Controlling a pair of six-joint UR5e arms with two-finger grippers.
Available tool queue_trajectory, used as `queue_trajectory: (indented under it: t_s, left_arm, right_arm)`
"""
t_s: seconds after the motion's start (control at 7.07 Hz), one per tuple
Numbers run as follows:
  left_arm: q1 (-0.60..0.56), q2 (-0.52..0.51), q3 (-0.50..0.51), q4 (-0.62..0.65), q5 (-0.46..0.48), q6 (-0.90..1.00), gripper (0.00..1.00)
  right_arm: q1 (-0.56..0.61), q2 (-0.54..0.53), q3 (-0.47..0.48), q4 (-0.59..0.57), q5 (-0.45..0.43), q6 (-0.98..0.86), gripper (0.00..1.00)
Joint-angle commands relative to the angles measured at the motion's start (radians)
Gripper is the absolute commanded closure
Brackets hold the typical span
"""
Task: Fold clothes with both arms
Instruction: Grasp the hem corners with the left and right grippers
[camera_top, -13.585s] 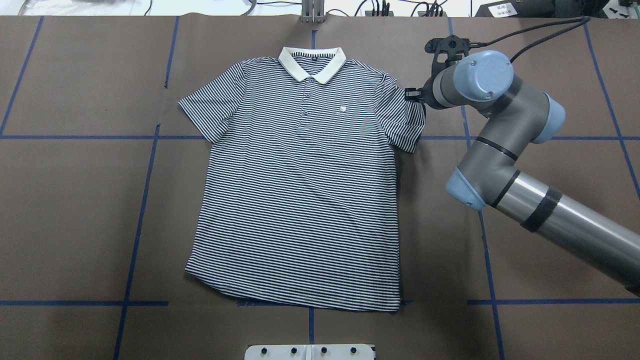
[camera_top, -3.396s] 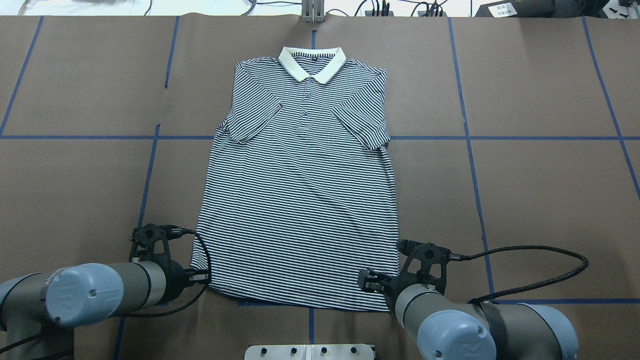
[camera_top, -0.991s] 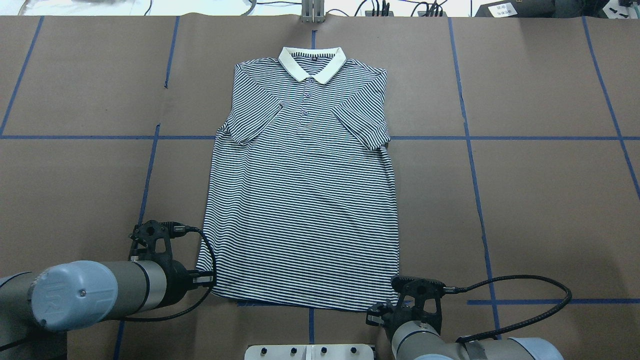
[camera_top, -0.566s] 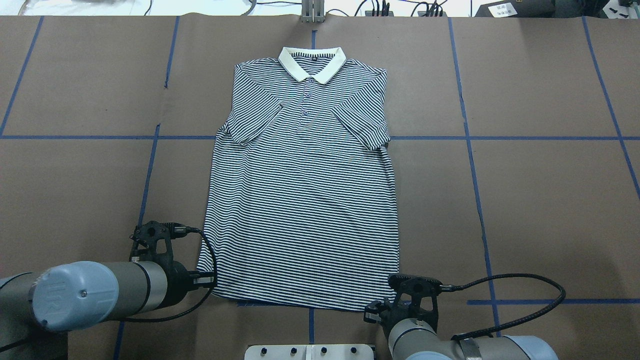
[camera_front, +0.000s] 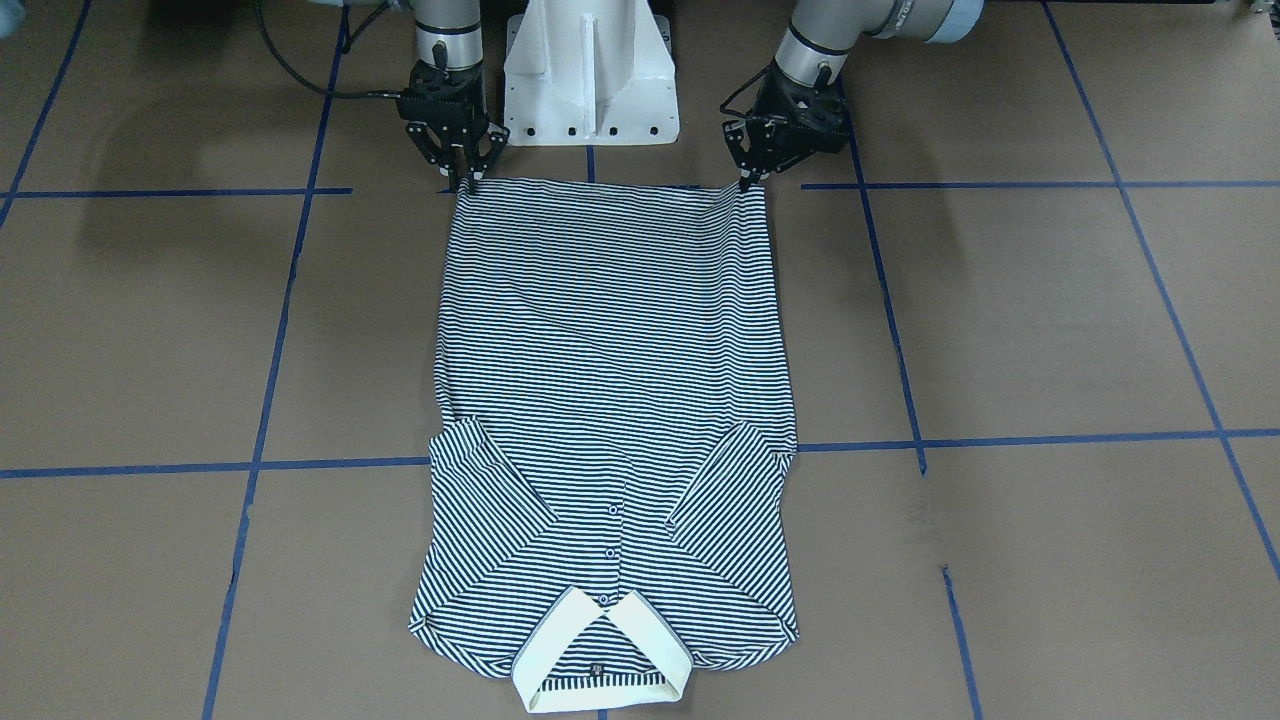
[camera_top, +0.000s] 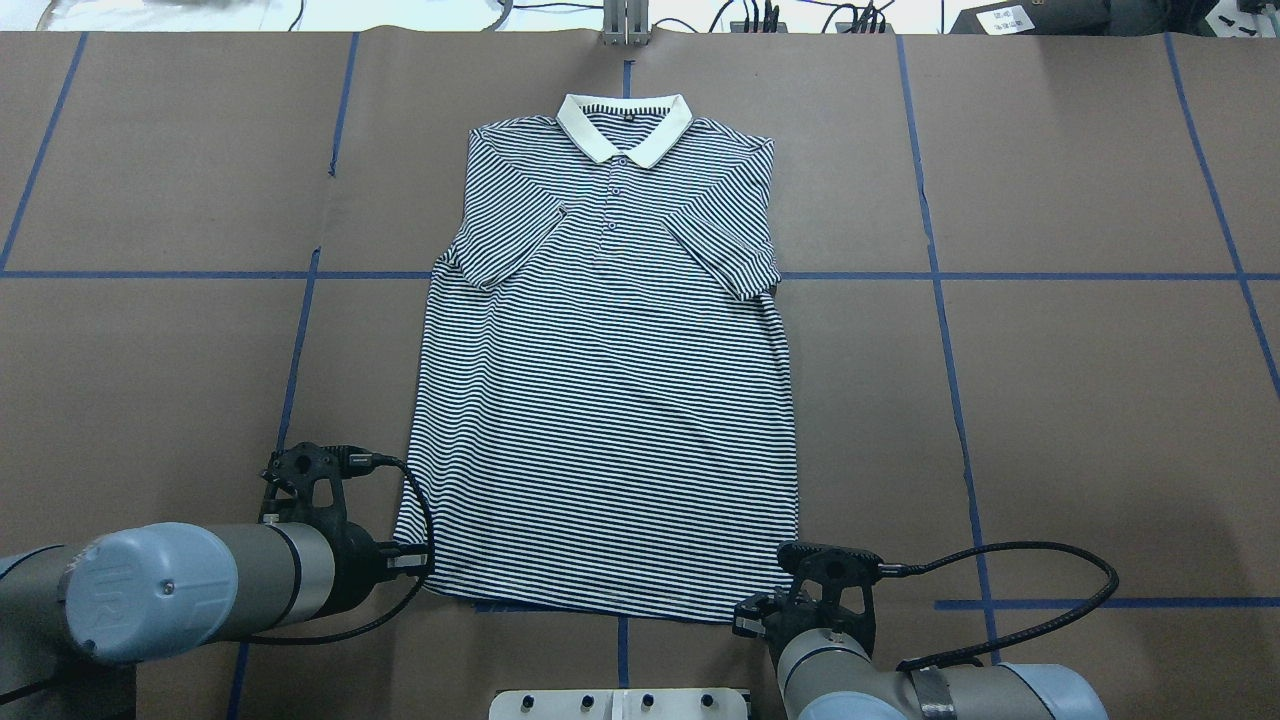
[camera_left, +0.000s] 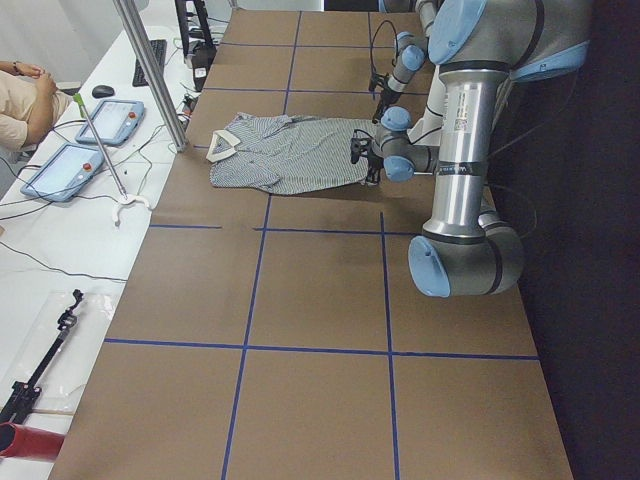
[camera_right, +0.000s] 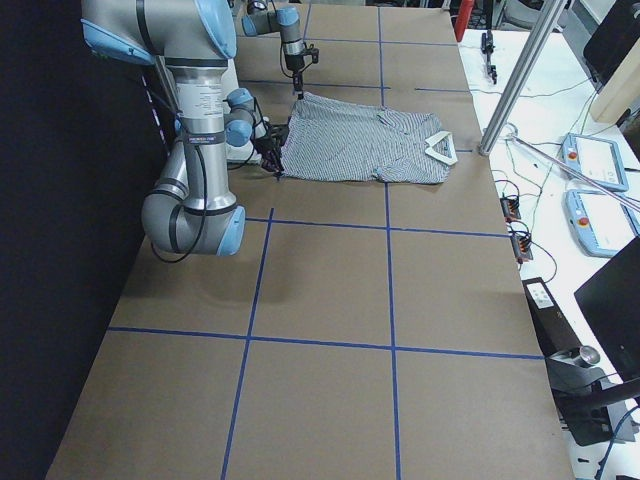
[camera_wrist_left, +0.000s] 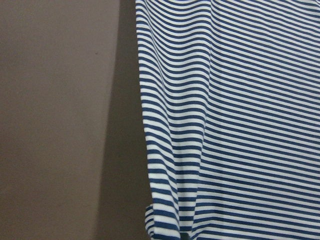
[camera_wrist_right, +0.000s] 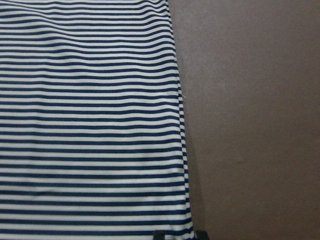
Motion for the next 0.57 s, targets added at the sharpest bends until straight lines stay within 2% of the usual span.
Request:
queue_trajectory:
  t_s: [0.0, 0.14, 0.42]
  left_arm:
    - [0.000, 0.000, 0.000, 0.000, 0.000, 0.000, 1.00]
    - [0.000, -0.002, 0.000, 0.000, 0.000, 0.000, 1.00]
    - [-0.003, -0.002, -0.018, 0.002, -0.009, 0.000, 1.00]
  right_arm:
    - [0.000, 0.006, -0.011, 0.000, -0.002, 0.003, 1.00]
    - [0.006, 0.007, -0.003, 0.000, 0.000, -0.002, 1.00]
    - [0.045, -0.018, 0.123, -0.017, 0.026, -0.051, 1.00]
